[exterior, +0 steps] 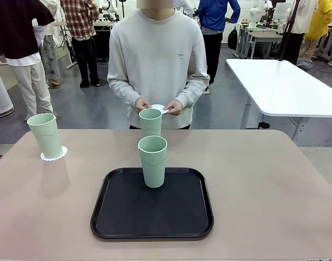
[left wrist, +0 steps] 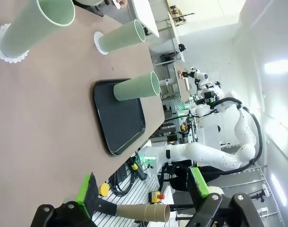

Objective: Place coasters on the table and set cups on them.
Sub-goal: Take one Reusable plastic cup from the Flat Tray and place it on a coaster set by the human.

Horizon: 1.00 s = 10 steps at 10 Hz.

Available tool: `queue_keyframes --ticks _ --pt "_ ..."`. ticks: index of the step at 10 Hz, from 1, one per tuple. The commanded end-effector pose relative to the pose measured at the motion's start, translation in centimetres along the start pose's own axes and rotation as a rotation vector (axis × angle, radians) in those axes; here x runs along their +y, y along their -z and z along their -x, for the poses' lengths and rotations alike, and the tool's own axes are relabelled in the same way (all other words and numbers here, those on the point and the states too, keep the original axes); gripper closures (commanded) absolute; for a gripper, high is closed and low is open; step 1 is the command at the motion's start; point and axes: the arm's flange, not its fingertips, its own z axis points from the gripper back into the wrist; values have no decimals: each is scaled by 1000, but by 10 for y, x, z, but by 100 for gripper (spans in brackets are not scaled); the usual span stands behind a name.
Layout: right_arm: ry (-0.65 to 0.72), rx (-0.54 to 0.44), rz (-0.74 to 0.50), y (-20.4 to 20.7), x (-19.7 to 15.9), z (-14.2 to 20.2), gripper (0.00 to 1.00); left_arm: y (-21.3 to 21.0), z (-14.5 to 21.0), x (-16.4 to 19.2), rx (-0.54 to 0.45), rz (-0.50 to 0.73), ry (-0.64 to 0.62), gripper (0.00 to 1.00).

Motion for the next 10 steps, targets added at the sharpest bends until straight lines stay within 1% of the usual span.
queue_keyframes --ticks 1,2,10 --pt "-6 3 -16 -1 1 0 0 -4 -1 -4 26 6 47 0" --pt "-6 3 -16 -1 1 0 0 0 0 0 0 0 0 0" --pt "-6 3 -16 -1 1 0 0 0 0 0 0 0 0 0"
